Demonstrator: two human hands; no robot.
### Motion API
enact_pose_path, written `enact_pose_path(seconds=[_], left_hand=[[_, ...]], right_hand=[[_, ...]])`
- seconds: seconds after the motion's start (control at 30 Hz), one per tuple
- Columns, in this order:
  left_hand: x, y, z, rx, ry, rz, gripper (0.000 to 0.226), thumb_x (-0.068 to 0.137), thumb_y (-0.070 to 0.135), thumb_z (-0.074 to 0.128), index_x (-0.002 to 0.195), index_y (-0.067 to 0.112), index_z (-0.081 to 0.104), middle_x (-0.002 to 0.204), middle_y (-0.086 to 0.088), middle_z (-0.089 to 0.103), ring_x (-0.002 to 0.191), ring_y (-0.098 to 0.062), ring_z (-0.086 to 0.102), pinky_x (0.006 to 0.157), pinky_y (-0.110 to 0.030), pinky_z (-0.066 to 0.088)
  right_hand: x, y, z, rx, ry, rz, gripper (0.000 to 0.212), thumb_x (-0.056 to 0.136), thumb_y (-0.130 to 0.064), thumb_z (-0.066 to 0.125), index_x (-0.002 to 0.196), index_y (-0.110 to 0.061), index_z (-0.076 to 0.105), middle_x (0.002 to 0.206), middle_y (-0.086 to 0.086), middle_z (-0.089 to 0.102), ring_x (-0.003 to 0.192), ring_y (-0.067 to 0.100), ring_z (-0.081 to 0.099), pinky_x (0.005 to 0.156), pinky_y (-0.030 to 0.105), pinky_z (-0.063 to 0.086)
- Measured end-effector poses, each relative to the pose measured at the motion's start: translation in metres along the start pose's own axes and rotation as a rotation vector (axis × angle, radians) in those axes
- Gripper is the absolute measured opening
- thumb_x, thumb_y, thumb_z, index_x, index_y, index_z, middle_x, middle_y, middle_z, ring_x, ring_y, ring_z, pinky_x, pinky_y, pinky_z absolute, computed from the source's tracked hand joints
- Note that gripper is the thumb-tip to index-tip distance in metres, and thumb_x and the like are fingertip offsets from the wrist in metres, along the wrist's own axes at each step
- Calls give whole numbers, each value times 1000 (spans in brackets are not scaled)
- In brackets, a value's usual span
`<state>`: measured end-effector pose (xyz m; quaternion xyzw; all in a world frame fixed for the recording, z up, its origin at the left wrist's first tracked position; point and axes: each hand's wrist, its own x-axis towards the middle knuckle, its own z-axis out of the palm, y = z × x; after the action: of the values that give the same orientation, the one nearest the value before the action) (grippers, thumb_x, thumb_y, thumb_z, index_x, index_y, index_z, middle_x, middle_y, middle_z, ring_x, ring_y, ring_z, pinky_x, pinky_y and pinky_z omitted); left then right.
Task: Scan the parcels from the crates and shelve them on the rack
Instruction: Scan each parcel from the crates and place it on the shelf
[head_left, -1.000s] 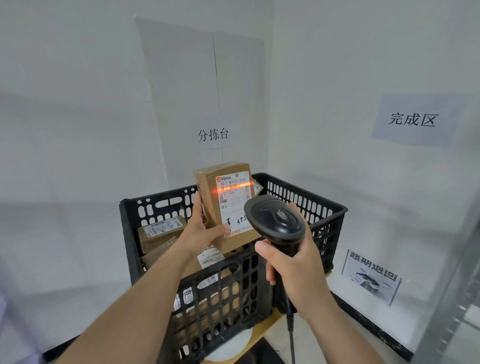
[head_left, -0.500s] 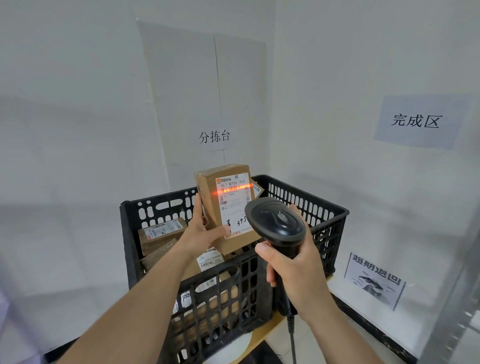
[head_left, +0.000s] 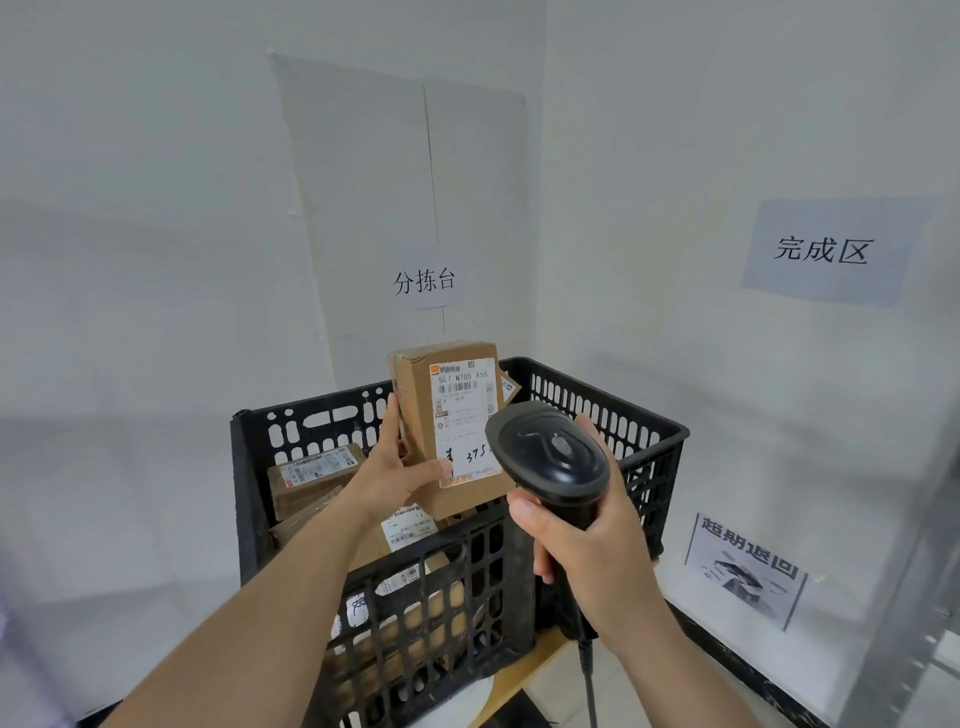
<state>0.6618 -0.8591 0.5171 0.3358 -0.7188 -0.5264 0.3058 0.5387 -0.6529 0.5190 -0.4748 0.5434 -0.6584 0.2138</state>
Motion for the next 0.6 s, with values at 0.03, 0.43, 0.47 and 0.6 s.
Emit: enact_pose_path(seconds=[0.03,0.43,0.47,0.6], left_hand=[[1,3,-3,17,-12,-21,113,78,16,78,146,56,-2,131,2,52,116,-24,54,100,-55,46],[13,84,-50,461,-116,-60,89,67,35,79,143,43,35,123,2,55,104,-17,53,80,-31,40],[13,87,-50,492,-125,-68,91,60,38,77,142,44,37,122,2,56,108,-19,53,85,-32,39],[15,96,-45,582,-164,-100,91,58,41,79,140,46,40,121,3,56,108,-20,55,84,-31,42]], right_hand=[[-2,0,-3,-10,-4,-6,85,81,-9,77,144,-48,33,104,8,65,53,17,56,52,26,50],[-33,23,-35,-146,-86,48,97,77,-10,82,135,-64,26,117,-34,57,76,1,57,78,25,48],[-34,23,-36,-145,-95,50,98,77,-10,82,136,-63,25,116,-36,56,77,1,57,80,25,48],[-35,19,-36,-147,-118,60,99,76,-10,82,138,-59,23,111,-43,53,81,3,56,86,33,48]])
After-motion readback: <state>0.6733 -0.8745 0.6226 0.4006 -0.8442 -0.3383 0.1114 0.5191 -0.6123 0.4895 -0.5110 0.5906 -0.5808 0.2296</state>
